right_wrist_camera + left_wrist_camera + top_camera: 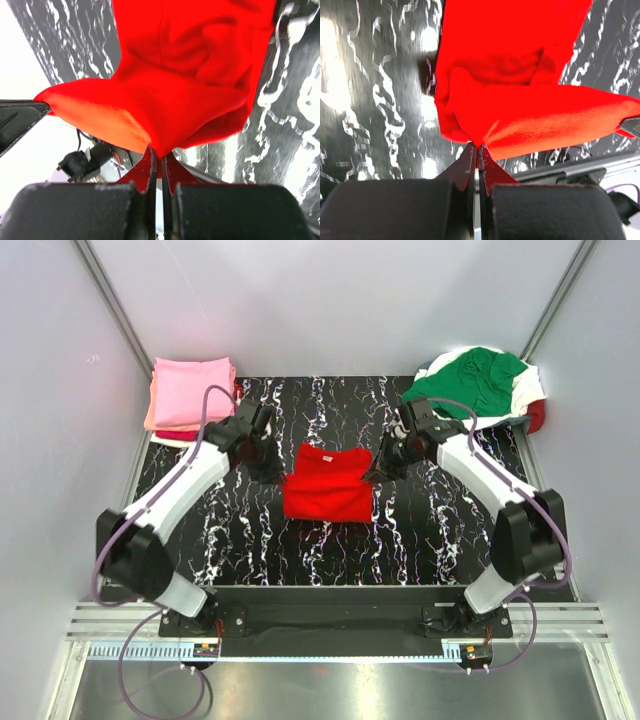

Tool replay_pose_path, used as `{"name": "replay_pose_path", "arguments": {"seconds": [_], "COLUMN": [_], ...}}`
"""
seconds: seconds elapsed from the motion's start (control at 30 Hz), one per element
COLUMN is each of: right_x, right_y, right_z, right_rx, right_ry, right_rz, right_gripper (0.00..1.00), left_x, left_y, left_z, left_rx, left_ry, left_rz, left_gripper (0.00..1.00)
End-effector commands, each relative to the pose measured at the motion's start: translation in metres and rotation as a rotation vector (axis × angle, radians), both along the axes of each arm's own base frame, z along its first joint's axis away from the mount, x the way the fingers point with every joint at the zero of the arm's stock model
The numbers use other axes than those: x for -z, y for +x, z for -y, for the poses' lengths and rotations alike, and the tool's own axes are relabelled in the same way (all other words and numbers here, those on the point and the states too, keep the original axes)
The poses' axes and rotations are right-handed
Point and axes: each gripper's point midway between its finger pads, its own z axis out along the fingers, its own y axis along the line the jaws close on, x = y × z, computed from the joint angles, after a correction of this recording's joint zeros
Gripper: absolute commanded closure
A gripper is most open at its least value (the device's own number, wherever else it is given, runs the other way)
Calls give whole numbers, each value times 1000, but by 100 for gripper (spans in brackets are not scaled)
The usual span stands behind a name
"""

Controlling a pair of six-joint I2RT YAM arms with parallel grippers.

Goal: Fold and stack the t-shirts
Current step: Fold the tshirt

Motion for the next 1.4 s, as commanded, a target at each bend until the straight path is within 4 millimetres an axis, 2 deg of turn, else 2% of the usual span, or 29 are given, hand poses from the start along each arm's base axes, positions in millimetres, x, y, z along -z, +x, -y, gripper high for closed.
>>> {"name": "replay_pose_path", "arguments": {"seconds": [0.0, 0.03, 0.2, 0.23, 0.4, 0.43, 0.5, 0.53, 0.6, 0.67, 0.7, 0.73, 0.77, 0.8, 0.83, 0.9, 0.93, 0.97, 1.0, 1.03, 1.07, 1.13, 1.17, 1.2, 1.23, 1.27, 1.3, 1.33, 1.37], "right_x": [-15, -12, -1, 11, 18, 30, 31, 42, 43, 52, 54, 67, 62, 66, 81, 67, 80, 54, 66, 58, 26, 0, -3, -42, -53, -27, -73, -75, -42], "right_y": [30, 36, 70, 74, 106, 110, 120, 124, 135, 144, 148, 153, 163, 167, 174, 198, 204, 225, 228, 235, 248, 248, 244, 241, 235, 217, 210, 197, 174], "right_z": [-1, 1, -1, -2, 0, 0, 0, -1, -1, -2, -2, -1, -4, -1, 3, 3, 4, 3, 3, 3, 1, 0, 1, 3, 2, 4, 2, -3, -3], "right_rx": [-16, -14, -12, -9, 4, 7, 11, 12, 19, 19, 21, 27, 26, 34, 46, 60, 68, 67, 56, 51, 40, 6, 3, -8, -15, -10, -11, -22, -26], "right_ry": [9, 4, 9, 1, 14, 6, 12, 8, 14, 13, 15, 16, 29, 25, 19, 41, 35, 64, 61, 73, 104, 121, 115, 130, 139, 129, 166, 182, 177], "right_rz": [62, 59, 44, 18, 23, -5, 0, -17, -11, -25, -24, -45, -24, -42, -69, -16, -45, 32, 2, 23, 103, 164, 164, 258, 285, 209, 337, 348, 263], "right_gripper": [100, 100, 100, 100, 100, 100, 100, 100, 100, 100, 100, 96, 93, 89, 83, 57, 45, 30, 23, 18, 14, 13, 12, 12, 12, 12, 14, 15, 17], "left_x": [-22, -13, -21, -8, 14, 10, 26, 21, 35, 33, 44, 48, 44, 54, 53, 54, 53, 42, 37, 31, 18, -4, -32, -28, -35, -63, -66, -46, -65], "left_y": [29, 39, 81, 88, 121, 129, 138, 147, 156, 169, 173, 177, 184, 191, 198, 217, 224, 238, 244, 249, 253, 258, 253, 246, 240, 227, 219, 203, 185], "left_z": [10, 8, 15, 14, 18, 20, 20, 23, 22, 25, 23, 23, 24, 23, 23, 23, 23, 28, 23, 20, 17, 5, 0, -5, -9, -13, -12, -15, -10], "left_rx": [83, 73, 91, 84, 92, 92, 97, 98, 94, 98, 92, 88, 87, 76, 75, 62, 54, 63, 51, 38, 20, -3, 1, -1, -1, 1, 4, -2, 19], "left_ry": [-28, -19, -37, -28, -25, -32, -34, -44, -46, -61, -56, -56, -69, -77, -93, -125, -137, -183, -197, -207, -227, -226, -218, -197, -181, -172, -171, -144, -143], "left_rz": [66, 43, 72, 34, -9, 7, -28, -11, -41, -22, -45, -50, -35, -42, -26, -1, 4, 37, 47, 57, 76, 130, 190, 183, 198, 253, 266, 219, 260], "left_gripper": [100, 100, 100, 100, 100, 100, 100, 100, 100, 99, 99, 98, 98, 96, 88, 81, 67, 59, 54, 46, 44, 33, 30, 27, 27, 26, 26, 27, 27]}}
